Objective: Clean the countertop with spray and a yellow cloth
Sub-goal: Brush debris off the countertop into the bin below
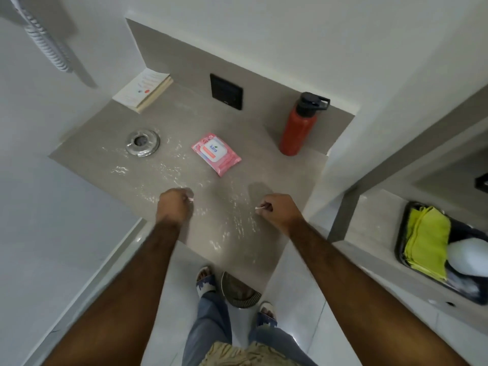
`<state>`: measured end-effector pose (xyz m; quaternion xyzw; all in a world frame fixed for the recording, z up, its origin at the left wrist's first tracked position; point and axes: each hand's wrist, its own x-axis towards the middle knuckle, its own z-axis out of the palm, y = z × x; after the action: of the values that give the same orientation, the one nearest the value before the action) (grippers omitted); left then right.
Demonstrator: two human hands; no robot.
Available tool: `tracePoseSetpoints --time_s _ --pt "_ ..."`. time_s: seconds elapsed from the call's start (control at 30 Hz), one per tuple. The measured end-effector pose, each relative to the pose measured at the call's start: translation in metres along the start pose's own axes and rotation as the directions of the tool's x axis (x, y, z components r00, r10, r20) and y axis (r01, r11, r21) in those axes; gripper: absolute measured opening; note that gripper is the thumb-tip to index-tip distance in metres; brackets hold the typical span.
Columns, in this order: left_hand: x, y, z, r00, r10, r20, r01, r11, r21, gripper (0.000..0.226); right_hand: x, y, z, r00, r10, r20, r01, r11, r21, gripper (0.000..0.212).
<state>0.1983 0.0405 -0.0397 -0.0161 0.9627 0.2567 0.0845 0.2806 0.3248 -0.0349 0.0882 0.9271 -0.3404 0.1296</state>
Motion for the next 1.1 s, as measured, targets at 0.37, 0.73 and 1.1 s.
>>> tracePoseSetpoints --time_s 0.37,0.73,1.1 --pt "-0.199 0.078 0.066 0.917 0.325 0.23 -0.263 0.928 -0.265 0.022 -0.111 0.043 -0.004 0.981 0.026 0.19 -0.044 0.995 0.095 0.012" --pt "-0.277 -0.008 0.164 0.929 0.105 0.354 -0.044 0.983 -0.176 0.01 -0.182 0.126 0.111 0.895 0.338 0.291 -0.402 0.894 0.199 0.017" --pt "-0.2 -0.124 0.345 0.916 -0.2 0.346 0.277 0.942 -0.19 0.013 -0.12 0.206 0.323 0.615 0.695 0.371 -0.703 0.271 0.657 0.017"
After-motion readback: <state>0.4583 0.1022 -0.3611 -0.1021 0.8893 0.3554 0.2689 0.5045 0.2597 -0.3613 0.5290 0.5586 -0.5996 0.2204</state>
